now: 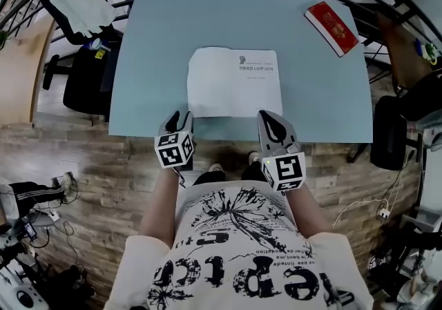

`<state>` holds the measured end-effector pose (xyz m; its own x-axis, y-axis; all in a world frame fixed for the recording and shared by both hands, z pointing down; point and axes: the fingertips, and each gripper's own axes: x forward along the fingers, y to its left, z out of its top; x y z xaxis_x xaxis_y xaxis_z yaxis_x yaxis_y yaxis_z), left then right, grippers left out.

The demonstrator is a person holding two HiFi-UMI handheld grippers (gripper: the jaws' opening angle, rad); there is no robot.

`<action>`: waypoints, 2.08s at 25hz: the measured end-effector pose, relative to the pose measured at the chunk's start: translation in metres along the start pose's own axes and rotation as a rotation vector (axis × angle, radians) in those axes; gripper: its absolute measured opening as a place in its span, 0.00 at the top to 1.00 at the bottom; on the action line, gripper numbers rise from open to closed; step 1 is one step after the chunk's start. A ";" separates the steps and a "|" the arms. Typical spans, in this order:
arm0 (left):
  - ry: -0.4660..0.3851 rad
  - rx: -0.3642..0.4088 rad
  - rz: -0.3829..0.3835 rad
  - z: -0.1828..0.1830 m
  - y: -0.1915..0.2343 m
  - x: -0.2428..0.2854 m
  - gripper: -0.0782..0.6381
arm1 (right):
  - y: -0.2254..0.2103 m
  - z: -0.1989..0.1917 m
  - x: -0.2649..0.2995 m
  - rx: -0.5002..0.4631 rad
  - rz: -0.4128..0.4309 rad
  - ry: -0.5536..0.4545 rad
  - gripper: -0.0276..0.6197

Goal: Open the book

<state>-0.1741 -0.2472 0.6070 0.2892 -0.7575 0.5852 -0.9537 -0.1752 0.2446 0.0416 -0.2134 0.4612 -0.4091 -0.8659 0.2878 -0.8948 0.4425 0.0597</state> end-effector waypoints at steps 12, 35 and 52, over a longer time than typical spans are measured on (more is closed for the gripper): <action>-0.308 0.180 -0.100 0.125 -0.105 -0.051 0.80 | -0.050 0.038 -0.008 -0.022 0.031 -0.080 0.94; -0.471 0.368 -0.259 0.178 -0.223 -0.082 0.86 | -0.107 0.080 -0.031 -0.078 0.043 -0.218 0.94; -0.473 0.367 -0.253 0.179 -0.222 -0.081 0.86 | -0.113 0.077 -0.029 -0.058 0.023 -0.217 0.94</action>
<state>-0.0002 -0.2599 0.3670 0.5210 -0.8451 0.1198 -0.8513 -0.5246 0.0011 0.1406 -0.2568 0.3722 -0.4642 -0.8823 0.0774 -0.8753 0.4704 0.1125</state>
